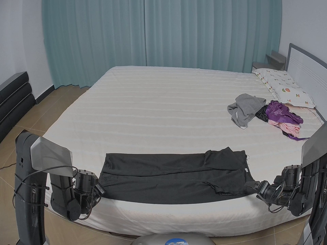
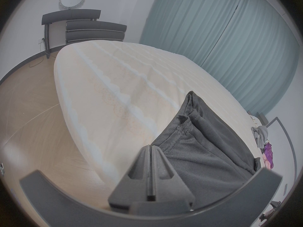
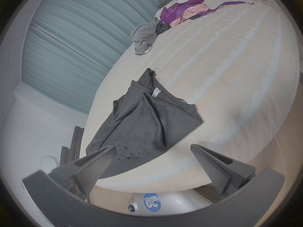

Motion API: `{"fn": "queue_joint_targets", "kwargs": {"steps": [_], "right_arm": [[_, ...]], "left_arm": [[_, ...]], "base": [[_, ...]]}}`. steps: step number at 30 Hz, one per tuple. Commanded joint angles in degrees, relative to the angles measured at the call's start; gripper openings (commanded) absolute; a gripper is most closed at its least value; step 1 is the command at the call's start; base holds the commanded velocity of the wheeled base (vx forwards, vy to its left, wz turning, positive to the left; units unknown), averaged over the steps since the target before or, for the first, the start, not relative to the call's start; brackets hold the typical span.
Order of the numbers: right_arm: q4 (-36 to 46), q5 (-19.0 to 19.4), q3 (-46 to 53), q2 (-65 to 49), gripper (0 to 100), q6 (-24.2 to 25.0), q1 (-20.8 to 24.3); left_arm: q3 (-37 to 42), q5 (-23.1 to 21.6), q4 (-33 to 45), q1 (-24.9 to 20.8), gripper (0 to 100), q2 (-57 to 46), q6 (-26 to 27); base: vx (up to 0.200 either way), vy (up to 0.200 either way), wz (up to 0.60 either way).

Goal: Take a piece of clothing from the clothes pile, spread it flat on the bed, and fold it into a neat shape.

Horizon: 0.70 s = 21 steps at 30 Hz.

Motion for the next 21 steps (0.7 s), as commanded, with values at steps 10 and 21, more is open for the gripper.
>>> {"fn": "queue_joint_targets", "kwargs": {"steps": [10,21], "right_arm": [[-0.85,-2.14,-0.76,1.94,100,1.42,1.56],[-0.85,-4.96,-3.84,5.20,100,1.59,2.88]], "left_arm": [[1.29,0.21,-0.06,0.11,0,-1.37,-0.53],[1.20,0.12,-0.06,0.11,0,-1.37,-0.70]], "base": [[0.000,0.000,0.00],[0.000,0.000,0.00]]}}
